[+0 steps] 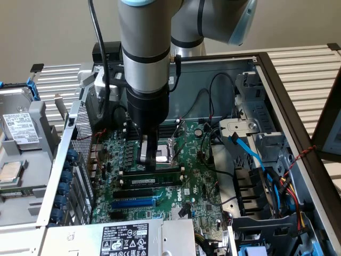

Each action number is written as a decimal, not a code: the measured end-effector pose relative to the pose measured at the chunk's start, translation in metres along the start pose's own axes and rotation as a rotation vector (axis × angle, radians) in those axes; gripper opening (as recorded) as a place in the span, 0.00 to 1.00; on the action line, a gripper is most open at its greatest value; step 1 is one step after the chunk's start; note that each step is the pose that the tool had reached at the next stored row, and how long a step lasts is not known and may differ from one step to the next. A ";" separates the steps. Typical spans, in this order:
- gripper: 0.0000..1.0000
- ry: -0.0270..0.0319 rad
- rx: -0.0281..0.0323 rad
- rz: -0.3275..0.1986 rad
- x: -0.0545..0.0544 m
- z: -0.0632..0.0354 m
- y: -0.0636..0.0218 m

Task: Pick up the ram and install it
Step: 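Press down the ram until it locks into place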

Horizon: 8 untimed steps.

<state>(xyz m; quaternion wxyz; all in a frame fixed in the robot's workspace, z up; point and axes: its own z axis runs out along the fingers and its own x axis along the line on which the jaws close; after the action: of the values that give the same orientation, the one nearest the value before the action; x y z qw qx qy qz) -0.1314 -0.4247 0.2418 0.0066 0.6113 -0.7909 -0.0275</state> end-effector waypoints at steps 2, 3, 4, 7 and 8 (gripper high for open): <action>0.10 -0.0018 0.0008 0.035 0.000 0.0004 0.0000; 0.10 -0.0026 0.0012 0.052 0.000 0.0006 -0.0001; 0.10 -0.0037 0.0017 0.071 0.000 0.0009 -0.0001; 0.10 -0.0063 0.0029 0.123 0.000 0.0016 -0.0001; 0.10 -0.0071 0.0032 0.140 0.000 0.0017 -0.0001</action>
<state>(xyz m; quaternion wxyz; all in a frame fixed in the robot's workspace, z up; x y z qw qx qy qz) -0.1314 -0.4247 0.2401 0.0047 0.5544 -0.8317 -0.0279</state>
